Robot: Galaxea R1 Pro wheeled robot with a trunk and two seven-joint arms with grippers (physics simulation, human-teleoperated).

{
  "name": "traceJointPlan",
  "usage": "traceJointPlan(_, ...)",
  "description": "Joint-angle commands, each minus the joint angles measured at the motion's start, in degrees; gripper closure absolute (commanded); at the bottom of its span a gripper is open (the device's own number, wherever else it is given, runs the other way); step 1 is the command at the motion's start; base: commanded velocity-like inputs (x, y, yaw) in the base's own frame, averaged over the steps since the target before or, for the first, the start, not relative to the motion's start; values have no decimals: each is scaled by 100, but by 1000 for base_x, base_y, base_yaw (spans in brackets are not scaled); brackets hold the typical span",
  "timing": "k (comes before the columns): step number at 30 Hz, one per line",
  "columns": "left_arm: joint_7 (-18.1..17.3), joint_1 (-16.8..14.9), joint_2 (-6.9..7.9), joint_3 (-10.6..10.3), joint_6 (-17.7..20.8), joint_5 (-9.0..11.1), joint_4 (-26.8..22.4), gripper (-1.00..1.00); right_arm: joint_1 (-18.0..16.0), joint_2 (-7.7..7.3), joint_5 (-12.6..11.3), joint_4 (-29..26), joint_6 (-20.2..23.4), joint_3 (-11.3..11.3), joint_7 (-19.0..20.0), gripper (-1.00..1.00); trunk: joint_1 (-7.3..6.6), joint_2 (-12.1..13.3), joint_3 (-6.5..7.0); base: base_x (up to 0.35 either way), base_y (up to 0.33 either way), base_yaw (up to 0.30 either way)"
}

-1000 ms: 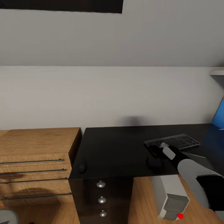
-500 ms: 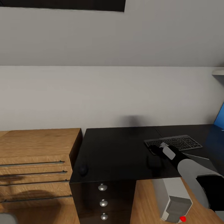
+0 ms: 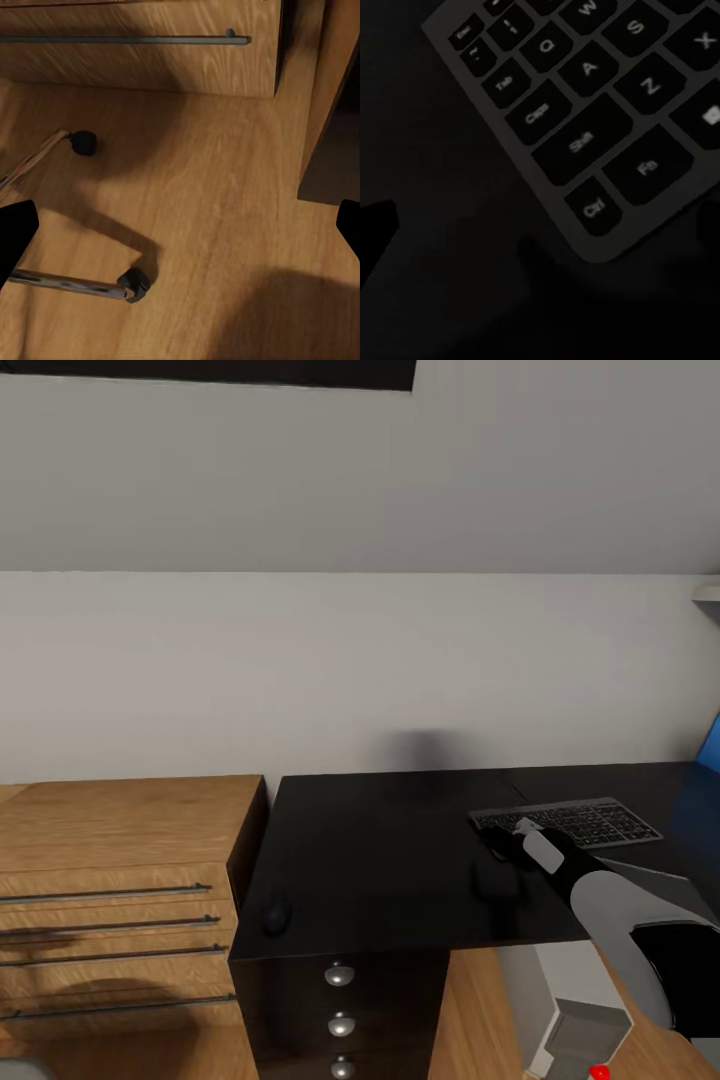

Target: In the bedroom, organize the workspace by keeping the computer under the desk, ensuring the monitor is on the desk, placing the keyboard on the desk next to the monitor, placing the mouse on the desk next to the keyboard, moving the folder from the swivel chair onto the desk next to the mouse, stacking the notebook on top of the folder with the pen on top of the notebook, and positioning the swivel chair next to the desk.

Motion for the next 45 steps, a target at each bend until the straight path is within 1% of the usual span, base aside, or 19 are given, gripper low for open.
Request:
traceJointPlan(1, 31, -7, 4, -49, -35, 59, 2, -100, -1, -4, -61, -16, 27, 47, -41, -100, 0, -3, -6, 9, 8, 0)
traceJointPlan(14, 31, -7, 4, -57, -35, 58, 2, -100, -1, 4, -55, -15, 27, 53, -41, -100, 0, -3, -6, 42, 53, 0)
traceJointPlan(30, 31, -7, 4, -58, -32, 59, 2, -100, -1, 5, -43, -16, 10, 57, -41, -100, 0, -3, -6, -287, 1, 0)
traceJointPlan(35, 31, -7, 4, -58, -32, 59, 2, -100, -1, 18, -1, -24, -56, 84, -35, -100, 0, -3, -6, -139, 0, 0)
traceJointPlan(36, 31, -7, 4, -58, -32, 59, 2, -100, 0, 94, 93, -83, -113, 93, -38, -100, 0, -3, -6, -36, 0, 0)
traceJointPlan(38, 31, -7, 4, -58, -33, 59, 2, -100, 3, 155, 217, -166, -170, 110, -42, -100, 0, -3, -6, -23, 0, 0)
traceJointPlan(39, 31, -7, 4, -58, -34, 59, 2, -100, 8, 212, 391, -270, -239, 140, -50, -100, -22, 37, 12, -15, 0, 0)
traceJointPlan(45, 31, -7, 4, -58, -29, 59, 2, -100, 25, 328, 1029, -534, -455, 209, -69, -100, -154, 278, 120, -7, 0, 0)
